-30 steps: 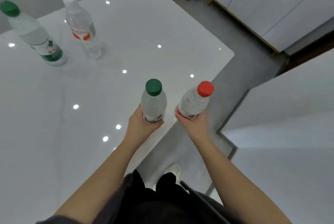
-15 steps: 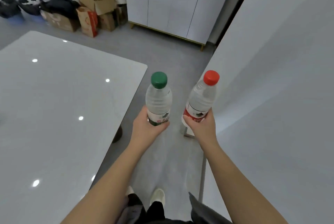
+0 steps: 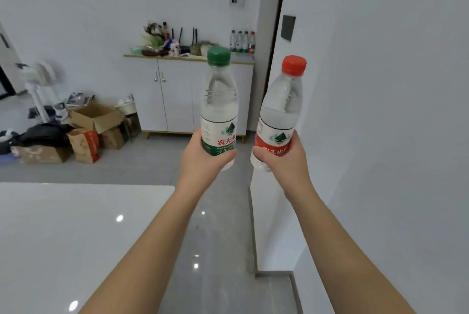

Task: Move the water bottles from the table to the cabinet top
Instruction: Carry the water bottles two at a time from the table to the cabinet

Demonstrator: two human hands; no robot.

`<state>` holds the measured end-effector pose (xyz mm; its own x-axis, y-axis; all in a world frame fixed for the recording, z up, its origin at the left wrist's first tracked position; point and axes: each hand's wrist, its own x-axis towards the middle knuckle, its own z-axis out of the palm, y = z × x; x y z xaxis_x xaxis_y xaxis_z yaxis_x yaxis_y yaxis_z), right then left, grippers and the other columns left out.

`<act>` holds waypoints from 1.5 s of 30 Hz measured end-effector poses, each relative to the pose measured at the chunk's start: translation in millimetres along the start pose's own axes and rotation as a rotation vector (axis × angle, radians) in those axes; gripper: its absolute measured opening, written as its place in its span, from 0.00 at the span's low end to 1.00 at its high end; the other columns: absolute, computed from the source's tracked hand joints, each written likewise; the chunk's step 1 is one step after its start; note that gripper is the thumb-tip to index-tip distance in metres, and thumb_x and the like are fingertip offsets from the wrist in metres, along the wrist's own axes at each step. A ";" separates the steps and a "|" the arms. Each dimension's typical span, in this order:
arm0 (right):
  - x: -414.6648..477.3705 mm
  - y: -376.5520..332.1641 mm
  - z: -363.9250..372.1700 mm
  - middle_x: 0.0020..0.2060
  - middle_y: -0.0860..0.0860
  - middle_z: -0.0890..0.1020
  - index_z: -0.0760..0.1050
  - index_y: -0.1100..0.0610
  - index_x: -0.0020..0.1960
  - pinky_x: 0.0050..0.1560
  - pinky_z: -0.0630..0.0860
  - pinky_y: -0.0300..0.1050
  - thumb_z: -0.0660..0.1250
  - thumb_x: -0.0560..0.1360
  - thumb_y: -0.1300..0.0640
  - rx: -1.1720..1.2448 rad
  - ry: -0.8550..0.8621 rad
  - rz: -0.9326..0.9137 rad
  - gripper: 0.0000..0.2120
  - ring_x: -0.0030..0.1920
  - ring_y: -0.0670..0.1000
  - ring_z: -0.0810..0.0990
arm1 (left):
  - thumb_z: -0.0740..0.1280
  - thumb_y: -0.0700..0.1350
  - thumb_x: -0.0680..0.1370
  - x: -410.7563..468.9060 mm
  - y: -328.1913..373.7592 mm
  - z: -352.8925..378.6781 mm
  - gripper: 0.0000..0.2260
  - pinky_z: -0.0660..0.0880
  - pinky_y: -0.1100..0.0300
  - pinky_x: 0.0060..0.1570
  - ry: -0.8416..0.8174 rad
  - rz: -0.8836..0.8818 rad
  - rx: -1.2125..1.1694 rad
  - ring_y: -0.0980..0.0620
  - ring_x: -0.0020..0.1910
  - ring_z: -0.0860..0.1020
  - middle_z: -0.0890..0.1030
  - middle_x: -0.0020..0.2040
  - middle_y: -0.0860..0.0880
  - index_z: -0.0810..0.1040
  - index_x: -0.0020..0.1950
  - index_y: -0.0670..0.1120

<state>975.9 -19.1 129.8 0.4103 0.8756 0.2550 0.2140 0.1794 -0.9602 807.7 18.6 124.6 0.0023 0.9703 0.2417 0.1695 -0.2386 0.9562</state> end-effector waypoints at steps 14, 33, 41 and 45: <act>65.1 -79.9 8.0 0.56 0.44 0.80 0.69 0.49 0.66 0.56 0.80 0.50 0.79 0.66 0.55 -0.005 0.020 -0.171 0.32 0.56 0.47 0.80 | 0.78 0.46 0.67 71.9 80.8 -20.5 0.22 0.78 0.58 0.48 0.014 0.130 -0.017 0.59 0.48 0.80 0.82 0.49 0.57 0.76 0.58 0.51; 143.0 -73.5 60.6 0.57 0.45 0.79 0.68 0.49 0.67 0.55 0.79 0.47 0.78 0.67 0.55 0.006 0.062 -0.169 0.33 0.57 0.49 0.79 | 0.78 0.46 0.68 154.1 72.4 -32.9 0.23 0.72 0.63 0.45 0.003 0.142 0.061 0.54 0.51 0.78 0.80 0.52 0.54 0.73 0.60 0.50; 231.3 -39.6 84.7 0.57 0.44 0.79 0.68 0.48 0.67 0.50 0.77 0.39 0.79 0.66 0.54 0.017 0.066 -0.189 0.33 0.56 0.47 0.79 | 0.78 0.46 0.68 235.5 48.0 -1.5 0.23 0.73 0.66 0.43 0.028 0.130 0.047 0.57 0.49 0.79 0.80 0.50 0.56 0.75 0.59 0.51; 296.8 -18.7 96.4 0.52 0.40 0.78 0.68 0.46 0.64 0.45 0.74 0.34 0.79 0.66 0.54 0.011 0.072 -0.191 0.32 0.54 0.45 0.79 | 0.78 0.45 0.67 296.0 35.1 22.5 0.21 0.72 0.68 0.40 0.038 0.126 0.029 0.62 0.47 0.78 0.80 0.47 0.58 0.74 0.56 0.52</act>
<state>1008.2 280.7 212.5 0.4254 0.7909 0.4399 0.2849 0.3443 -0.8946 836.5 298.2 226.0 -0.0119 0.9303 0.3667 0.1991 -0.3572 0.9126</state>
